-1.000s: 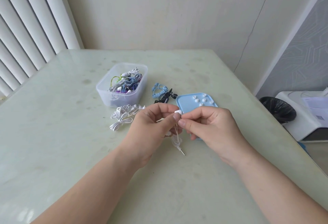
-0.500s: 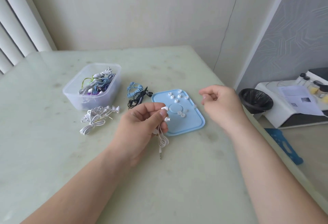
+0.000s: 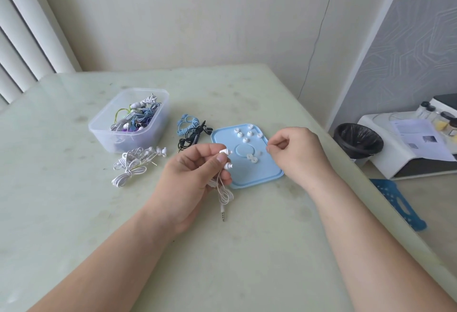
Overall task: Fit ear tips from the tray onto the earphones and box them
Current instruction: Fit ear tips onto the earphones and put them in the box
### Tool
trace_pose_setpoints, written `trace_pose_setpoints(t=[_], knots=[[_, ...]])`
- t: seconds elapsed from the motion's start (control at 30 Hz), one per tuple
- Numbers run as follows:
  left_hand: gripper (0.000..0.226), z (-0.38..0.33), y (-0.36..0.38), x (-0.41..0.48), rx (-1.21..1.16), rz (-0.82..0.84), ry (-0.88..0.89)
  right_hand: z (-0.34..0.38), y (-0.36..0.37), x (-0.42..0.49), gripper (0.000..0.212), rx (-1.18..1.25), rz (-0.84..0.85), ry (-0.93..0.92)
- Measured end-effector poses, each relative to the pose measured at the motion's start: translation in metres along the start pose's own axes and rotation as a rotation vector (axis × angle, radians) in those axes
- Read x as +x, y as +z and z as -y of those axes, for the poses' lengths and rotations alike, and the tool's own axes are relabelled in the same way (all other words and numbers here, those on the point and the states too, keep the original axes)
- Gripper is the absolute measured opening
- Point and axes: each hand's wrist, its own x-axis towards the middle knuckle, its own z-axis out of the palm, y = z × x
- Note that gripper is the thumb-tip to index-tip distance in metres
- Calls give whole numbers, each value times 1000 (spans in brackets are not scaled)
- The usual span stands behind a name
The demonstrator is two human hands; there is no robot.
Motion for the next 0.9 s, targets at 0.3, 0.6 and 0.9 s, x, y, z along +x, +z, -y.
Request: trace_pose_setpoints(t=[0.3, 0.6, 0.9], knots=[[19, 3, -3, 0, -84, -60, 40, 45, 6, -30, 19, 814, 270, 76], [23, 3, -7, 1, -102, -28, 42, 49, 13, -32, 23, 923, 399, 181], [15, 2, -6, 0, -87, 8, 47, 51, 13, -32, 24, 1013, 393, 247]])
